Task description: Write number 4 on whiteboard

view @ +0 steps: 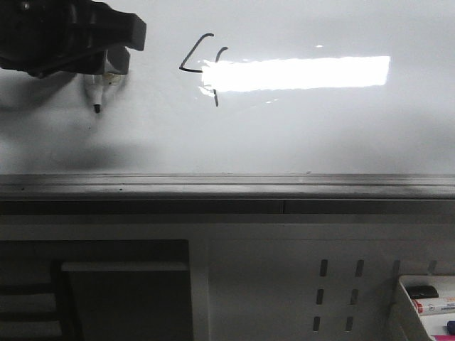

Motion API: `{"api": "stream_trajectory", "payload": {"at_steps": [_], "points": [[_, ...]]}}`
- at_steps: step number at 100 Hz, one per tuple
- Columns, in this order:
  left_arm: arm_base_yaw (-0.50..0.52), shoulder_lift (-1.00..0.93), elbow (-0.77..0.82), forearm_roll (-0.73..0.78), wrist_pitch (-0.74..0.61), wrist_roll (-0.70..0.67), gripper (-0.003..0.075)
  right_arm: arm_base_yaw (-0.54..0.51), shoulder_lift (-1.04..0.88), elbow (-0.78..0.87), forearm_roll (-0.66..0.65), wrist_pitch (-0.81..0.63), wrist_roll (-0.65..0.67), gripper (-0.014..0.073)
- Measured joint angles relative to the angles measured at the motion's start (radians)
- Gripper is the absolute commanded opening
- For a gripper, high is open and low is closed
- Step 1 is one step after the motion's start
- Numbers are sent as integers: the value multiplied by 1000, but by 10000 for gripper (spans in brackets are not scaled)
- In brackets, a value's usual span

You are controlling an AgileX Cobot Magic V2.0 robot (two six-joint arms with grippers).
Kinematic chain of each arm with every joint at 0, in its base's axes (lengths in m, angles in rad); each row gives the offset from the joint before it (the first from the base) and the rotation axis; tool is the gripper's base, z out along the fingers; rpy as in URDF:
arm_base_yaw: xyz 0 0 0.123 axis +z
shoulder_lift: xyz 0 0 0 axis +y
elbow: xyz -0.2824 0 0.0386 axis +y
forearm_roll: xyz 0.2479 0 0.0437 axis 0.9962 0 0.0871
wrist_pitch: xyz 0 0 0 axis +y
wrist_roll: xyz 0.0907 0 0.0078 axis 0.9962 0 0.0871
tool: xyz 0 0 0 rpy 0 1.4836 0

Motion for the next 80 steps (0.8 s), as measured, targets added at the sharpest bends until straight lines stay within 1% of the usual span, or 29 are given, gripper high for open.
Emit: {"api": "stream_trajectory", "payload": {"at_steps": [10, 28, 33, 40, 47, 51, 54, 56, 59, 61, 62, 63, 66, 68, 80], "points": [[0, -41, 0, -2, 0, 27, 525, 0, 0, 0, 0, 0, 1, 403], [0, -199, 25, -2, 0, 156, 514, 0, 0, 0, 0, 0, 1, 402], [0, -251, 40, -4, 0, 190, 500, 0, 0, 0, 0, -2, 1, 389], [0, -333, 66, -8, 0, 232, 466, 0, 0, 0, 0, -10, 1, 341], [0, -420, 97, -10, 0, 268, 405, 0, -2, 0, 0, -23, 1, 252], [0, -474, 118, -10, 8, 290, 347, 0, -2, 0, 0, -30, 1, 174], [0, -510, 132, -10, 15, 305, 299, 0, -6, 0, 0, -38, 1, 97], [0, -537, 144, -10, 23, 315, 258, 0, -11, 2, 0, -43, 1, 64], [0, -573, 160, -10, 38, 328, 182, 0, -19, 5, 2, -49, -2, -16], [0, -599, 171, -10, 53, 337, 149, 0, -25, 10, 2, -51, -8, -62], [0, -616, 176, -10, 58, 342, 116, 0, -32, 12, 2, -58, -13, -75], [0, -624, 184, -10, 69, 345, 99, 0, -39, 18, 4, -63, -20, -71], [0, -659, 202, -10, 94, 357, 13, -2, -57, 30, 4, -73, -37, -62], [0, -685, 215, -10, 113, 365, -20, -2, -74, 42, 7, -82, -50, -63], [0, -812, 297, -10, 207, 387, -20, -4, -202, 135, 15, -152, -113, -64]]}}
